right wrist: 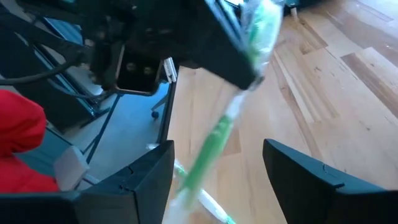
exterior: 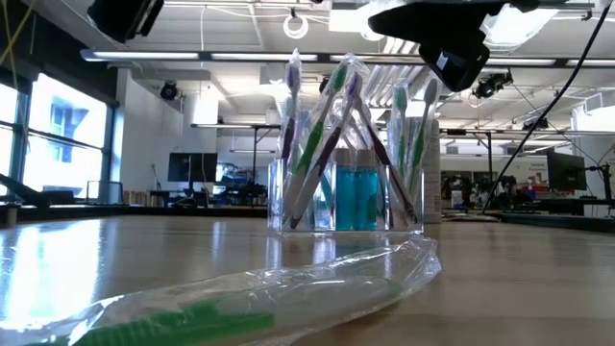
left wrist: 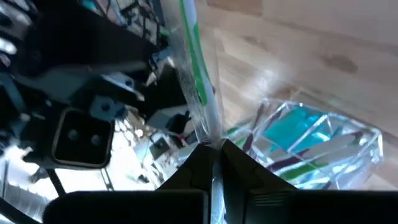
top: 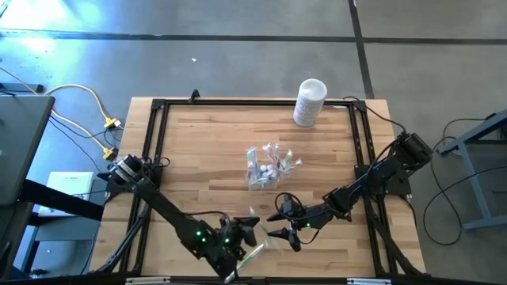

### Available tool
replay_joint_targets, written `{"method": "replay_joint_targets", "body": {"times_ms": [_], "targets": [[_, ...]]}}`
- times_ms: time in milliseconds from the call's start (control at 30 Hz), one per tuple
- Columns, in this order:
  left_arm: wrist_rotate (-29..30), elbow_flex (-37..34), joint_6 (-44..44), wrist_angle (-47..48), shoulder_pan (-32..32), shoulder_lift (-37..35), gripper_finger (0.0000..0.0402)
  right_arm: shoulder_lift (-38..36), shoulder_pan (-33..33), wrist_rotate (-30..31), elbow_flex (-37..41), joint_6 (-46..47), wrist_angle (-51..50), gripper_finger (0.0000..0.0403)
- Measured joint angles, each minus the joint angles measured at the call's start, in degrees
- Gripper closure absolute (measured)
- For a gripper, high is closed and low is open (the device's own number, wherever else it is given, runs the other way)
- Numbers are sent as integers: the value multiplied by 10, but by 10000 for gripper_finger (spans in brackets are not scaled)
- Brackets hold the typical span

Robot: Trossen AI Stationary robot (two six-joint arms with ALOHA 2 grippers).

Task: Pick & Place toothbrushing station
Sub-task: Put the green toothbrush into the transparent organizer

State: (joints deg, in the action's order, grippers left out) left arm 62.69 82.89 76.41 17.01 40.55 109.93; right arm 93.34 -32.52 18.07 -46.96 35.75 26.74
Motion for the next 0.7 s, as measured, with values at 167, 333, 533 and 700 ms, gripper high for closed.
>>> {"method": "replay_joint_targets", "body": {"times_ms": [167,333,533,700], "targets": [[-18,0,14,-8,-5,0,397,0,3,3,0,0,-6,165],[-18,0,18,-10,-13,0,397,0,4,3,0,0,-5,165],[-18,0,18,-16,-36,0,397,0,11,1,0,-1,-11,165],[-18,0,18,-25,-46,0,397,0,15,2,0,-12,-28,171]]}}
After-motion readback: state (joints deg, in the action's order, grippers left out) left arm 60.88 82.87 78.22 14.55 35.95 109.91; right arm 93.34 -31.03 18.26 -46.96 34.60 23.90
